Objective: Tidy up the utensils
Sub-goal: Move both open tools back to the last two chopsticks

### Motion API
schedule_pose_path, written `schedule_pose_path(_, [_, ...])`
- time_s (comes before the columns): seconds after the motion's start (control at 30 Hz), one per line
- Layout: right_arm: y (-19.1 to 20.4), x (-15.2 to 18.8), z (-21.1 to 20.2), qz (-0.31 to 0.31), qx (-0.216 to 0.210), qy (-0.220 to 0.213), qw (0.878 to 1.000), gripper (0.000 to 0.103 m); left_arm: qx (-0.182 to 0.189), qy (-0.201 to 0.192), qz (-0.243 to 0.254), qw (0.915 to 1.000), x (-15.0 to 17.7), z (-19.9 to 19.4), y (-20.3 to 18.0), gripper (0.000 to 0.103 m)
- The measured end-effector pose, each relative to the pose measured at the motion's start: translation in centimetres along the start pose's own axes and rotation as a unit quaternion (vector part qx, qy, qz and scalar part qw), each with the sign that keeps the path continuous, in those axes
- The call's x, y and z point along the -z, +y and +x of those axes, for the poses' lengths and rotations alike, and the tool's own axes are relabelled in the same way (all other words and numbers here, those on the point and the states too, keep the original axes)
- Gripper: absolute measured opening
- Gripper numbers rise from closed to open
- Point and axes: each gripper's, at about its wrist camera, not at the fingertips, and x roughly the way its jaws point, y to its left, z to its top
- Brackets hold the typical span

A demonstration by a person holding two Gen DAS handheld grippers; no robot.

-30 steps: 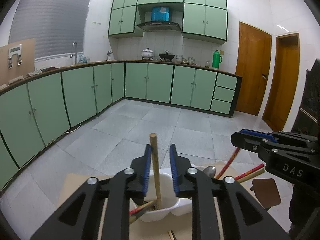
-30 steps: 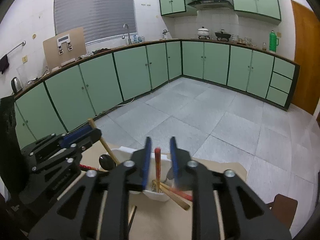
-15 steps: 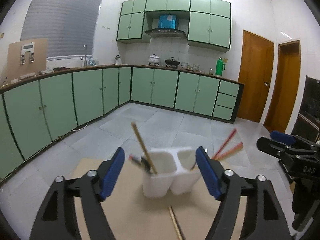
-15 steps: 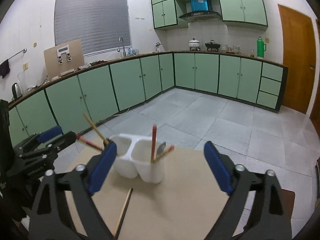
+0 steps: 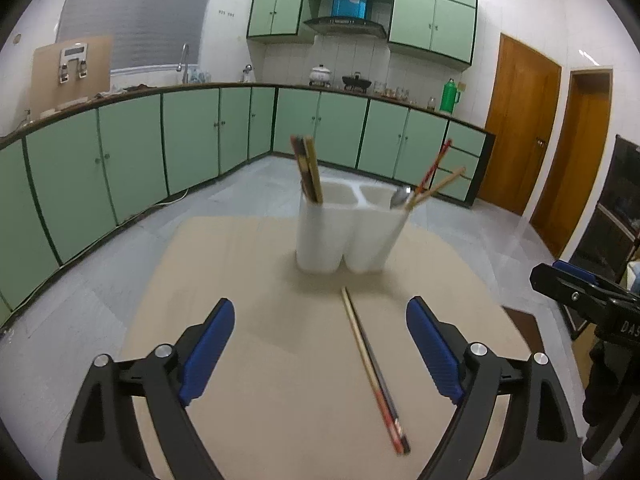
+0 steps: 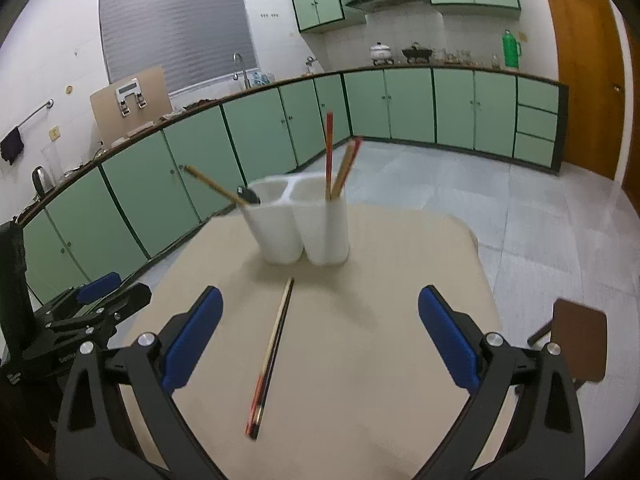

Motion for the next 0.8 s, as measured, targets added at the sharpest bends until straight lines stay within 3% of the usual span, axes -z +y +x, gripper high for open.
schedule_pose_path(0.47, [3.6,9.7,2.6,-0.034,0.019,0.084,0.996,0.095,-0.042,0.079,0.026,0.9957,7.0,0.3,1.4,0.088])
schedule_pose_path(0.7, [5.5,12.2,4.2,-0.061,0.017,0.113,0.992,0.095,-0.062,0.101,0.027,0.9927,9.3,0.4,2.9,0.088])
schedule_pose_path(0.8, [6.1,12.8,4.8,-0.073,0.019,0.123,0.990,0.089,-0.063,0.107,0.023,0.9920,9.8,0.4,3.2,0.088])
